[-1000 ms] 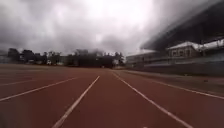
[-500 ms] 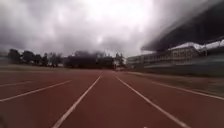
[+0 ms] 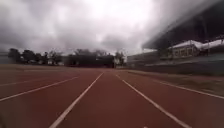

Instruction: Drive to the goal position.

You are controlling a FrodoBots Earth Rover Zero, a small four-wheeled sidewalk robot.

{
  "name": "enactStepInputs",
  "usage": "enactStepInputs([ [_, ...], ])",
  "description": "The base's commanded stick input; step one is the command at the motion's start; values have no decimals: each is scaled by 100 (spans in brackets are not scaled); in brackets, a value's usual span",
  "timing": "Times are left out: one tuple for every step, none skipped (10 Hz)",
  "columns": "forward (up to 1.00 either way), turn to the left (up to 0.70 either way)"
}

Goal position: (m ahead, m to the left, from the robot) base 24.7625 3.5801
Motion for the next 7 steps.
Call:
enactStepInputs([
  [67,0],
  [67,0],
  [67,0],
  [67,0],
  [67,0],
  [67,0],
  [67,0],
])
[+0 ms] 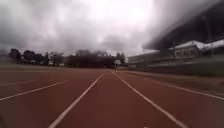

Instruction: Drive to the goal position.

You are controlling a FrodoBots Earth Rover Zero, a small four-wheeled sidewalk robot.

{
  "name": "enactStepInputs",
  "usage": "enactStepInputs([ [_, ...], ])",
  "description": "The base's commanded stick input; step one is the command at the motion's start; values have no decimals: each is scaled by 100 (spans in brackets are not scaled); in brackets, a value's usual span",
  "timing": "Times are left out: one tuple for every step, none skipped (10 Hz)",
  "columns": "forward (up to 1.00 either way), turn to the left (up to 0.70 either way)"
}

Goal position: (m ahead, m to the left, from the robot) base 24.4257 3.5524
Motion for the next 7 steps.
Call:
enactStepInputs([
  [67,0],
  [67,0],
  [67,0],
  [67,0],
  [67,0],
  [67,0],
  [67,0],
])
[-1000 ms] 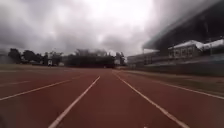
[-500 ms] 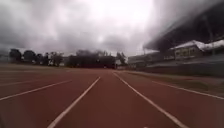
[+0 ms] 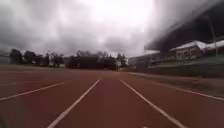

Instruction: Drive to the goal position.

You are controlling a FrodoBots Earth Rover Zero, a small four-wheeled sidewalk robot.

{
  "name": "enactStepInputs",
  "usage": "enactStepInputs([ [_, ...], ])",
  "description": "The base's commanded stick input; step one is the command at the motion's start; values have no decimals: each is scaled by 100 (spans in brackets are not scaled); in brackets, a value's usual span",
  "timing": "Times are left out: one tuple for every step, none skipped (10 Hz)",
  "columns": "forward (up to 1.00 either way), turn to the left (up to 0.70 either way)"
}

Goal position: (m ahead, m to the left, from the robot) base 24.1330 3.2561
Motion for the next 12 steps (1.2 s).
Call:
enactStepInputs([
  [67,0],
  [67,0],
  [67,0],
  [67,0],
  [67,0],
  [67,0],
  [67,0],
  [67,0],
  [67,0],
  [67,0],
  [67,0],
  [67,0],
])
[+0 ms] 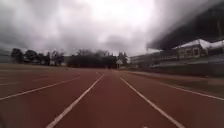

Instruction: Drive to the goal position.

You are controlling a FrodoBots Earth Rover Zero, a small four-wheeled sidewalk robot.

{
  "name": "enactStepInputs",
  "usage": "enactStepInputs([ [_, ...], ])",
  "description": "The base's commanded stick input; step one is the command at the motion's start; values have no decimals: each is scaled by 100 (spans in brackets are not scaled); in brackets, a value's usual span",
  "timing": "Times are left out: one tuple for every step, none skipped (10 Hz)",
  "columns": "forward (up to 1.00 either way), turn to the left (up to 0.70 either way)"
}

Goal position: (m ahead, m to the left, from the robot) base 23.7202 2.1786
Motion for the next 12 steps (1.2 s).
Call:
enactStepInputs([
  [67,0],
  [67,0],
  [67,0],
  [67,0],
  [67,0],
  [67,0],
  [67,0],
  [67,0],
  [67,0],
  [67,0],
  [67,0],
  [67,0],
])
